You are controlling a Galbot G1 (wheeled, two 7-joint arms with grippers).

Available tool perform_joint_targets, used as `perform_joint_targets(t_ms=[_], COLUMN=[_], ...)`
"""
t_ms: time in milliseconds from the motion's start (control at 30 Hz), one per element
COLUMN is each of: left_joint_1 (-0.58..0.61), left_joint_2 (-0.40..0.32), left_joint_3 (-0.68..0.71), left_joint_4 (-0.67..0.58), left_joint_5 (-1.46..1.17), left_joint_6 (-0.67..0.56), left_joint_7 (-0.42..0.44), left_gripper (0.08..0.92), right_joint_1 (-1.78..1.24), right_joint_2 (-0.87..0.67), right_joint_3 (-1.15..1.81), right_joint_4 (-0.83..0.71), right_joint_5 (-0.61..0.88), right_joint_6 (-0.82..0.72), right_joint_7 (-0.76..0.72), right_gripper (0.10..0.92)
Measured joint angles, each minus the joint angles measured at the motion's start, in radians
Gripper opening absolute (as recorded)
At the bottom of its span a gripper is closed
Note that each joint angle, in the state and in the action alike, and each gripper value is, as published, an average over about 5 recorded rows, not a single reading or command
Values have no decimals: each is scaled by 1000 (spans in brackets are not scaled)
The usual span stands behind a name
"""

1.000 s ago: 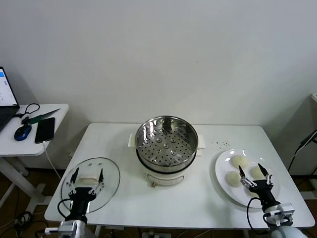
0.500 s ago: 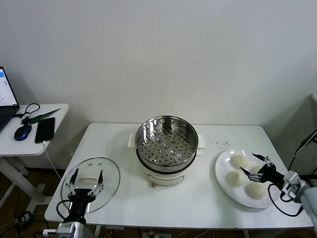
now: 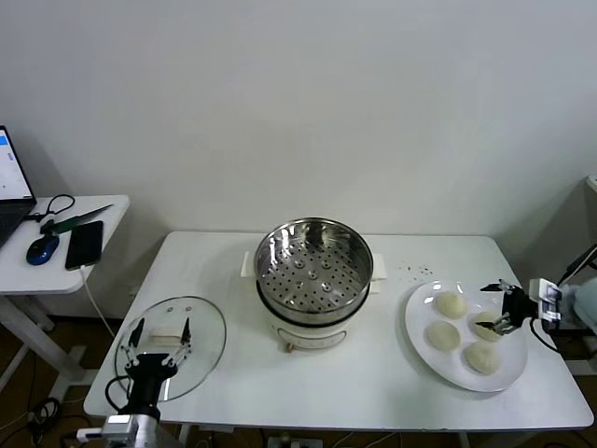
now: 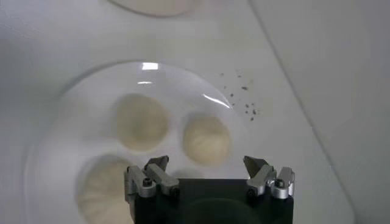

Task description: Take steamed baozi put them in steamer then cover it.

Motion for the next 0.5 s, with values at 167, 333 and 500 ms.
perform_joint_targets(t_ms=[167,333,500], left_joint_1=[2,0,-6], left_joint_2=[0,2,4], left_joint_3=[1,3,5], left_joint_4=[0,2,7], left_joint_5=[1,9,8], left_joint_6=[4,10,21], left_joint_7=[2,4,7], left_gripper=[823,823,823], right_joint_1=[169,288,368], right_joint_2=[18,53,100], right_joint_3=[-203,-343,-435], right_joint_4=[-76,-151,-223], right_joint_5=[-19,-36,-56], right_joint_6=[5,11,21], right_joint_7=[-30,-45,-56], right_gripper=[823,823,823])
